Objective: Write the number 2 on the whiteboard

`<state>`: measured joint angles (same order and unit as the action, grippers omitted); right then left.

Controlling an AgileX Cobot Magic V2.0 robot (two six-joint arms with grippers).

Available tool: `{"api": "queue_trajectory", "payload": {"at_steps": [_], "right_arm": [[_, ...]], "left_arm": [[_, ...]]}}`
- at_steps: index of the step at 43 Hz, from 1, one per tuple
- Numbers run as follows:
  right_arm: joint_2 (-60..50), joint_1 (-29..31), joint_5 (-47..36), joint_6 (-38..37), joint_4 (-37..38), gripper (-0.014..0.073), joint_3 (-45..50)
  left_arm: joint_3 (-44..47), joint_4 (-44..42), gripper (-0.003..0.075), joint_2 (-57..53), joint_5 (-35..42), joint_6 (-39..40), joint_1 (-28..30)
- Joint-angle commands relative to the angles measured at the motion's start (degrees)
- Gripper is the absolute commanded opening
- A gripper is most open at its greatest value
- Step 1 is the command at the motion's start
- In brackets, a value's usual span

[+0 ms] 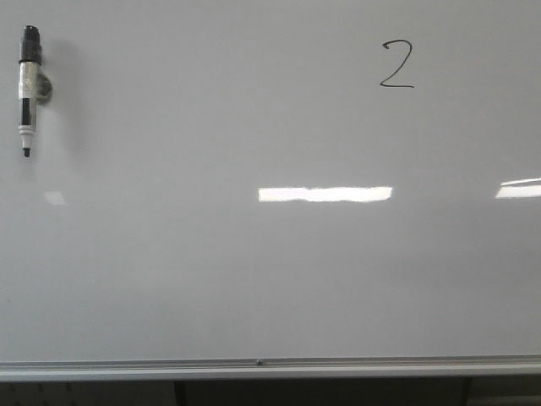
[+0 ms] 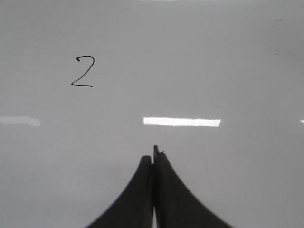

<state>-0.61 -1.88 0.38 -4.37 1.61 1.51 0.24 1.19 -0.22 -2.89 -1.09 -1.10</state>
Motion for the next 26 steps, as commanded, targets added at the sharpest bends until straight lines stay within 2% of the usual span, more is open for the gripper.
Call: {"api": "queue_trajectory", "payload": {"at_steps": [1, 26], "right_arm": [[-1.1, 0.4, -5.1, 3.2, -2.7, -0.0068, -0.1], [-1.1, 1.1, -5.4, 4.0, -2.3, -0.0068, -0.1]], "left_arm": [[2.0, 0.1, -0.0020, -1.6, 4.6, 0.7, -0.3], [2.0, 0.1, -0.0020, -1.6, 4.6, 0.7, -0.3]]}}
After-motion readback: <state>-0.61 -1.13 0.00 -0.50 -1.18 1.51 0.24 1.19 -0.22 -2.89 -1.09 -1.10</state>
